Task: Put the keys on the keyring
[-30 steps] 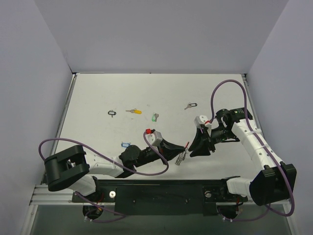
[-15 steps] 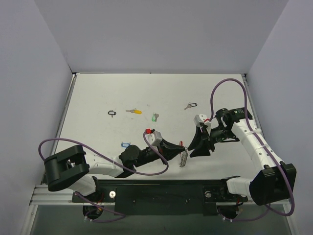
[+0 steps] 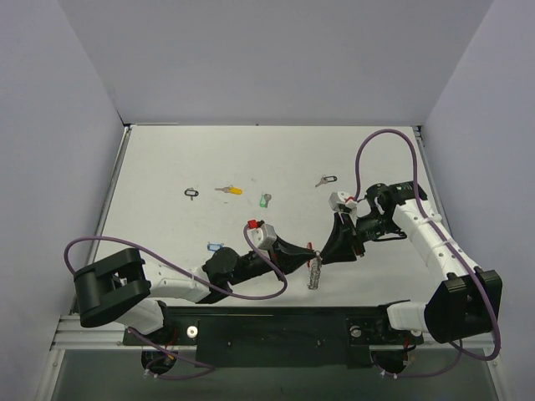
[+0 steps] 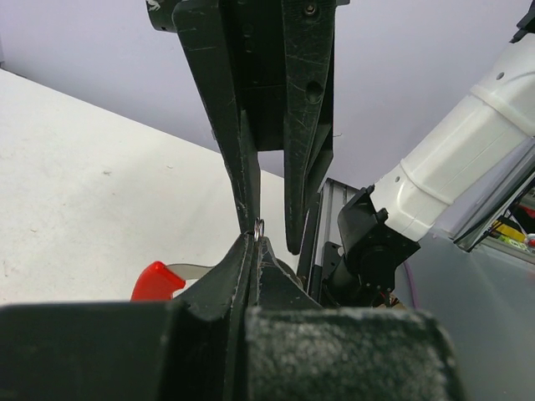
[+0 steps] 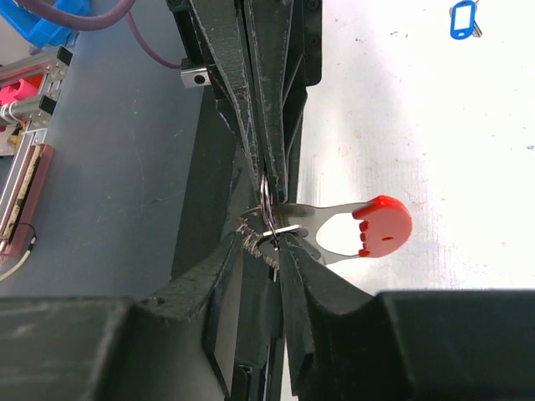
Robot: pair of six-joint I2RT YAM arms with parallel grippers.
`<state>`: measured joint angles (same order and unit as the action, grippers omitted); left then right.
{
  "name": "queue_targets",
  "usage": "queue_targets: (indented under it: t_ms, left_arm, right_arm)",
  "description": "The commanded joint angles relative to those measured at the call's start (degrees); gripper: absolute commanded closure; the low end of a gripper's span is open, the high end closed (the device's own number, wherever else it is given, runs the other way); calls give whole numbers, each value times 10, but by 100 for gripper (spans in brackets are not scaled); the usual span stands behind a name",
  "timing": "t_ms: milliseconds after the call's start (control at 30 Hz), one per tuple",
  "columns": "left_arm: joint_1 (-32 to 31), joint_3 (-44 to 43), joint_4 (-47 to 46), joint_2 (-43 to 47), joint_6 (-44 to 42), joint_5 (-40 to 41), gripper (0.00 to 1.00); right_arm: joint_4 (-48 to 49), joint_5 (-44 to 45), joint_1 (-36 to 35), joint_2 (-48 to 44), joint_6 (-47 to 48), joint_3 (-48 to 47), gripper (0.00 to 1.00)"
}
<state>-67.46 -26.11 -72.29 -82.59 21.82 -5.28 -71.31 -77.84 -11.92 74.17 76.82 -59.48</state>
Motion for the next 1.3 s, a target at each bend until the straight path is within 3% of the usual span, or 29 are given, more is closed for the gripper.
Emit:
queue_targets:
  t_ms: [0,267,1000,1267]
  left_arm:
    - [-3,-13,-97,7,-2,-17,100]
    - [-3,-12,-110,6,-3,-31,100]
    - [-2,-11,-142,24,-20,-25,100]
    - [9,-6,-148,4,-3,-100,100]
  right_arm:
    - [-16,-33,3,4,1,-5,81]
    - [-16,-30,1,8,-4,-6,100]
    - [-6,-19,-34,26,-25,-10,100]
    - [-1,-33,-13,19,-61,-20,100]
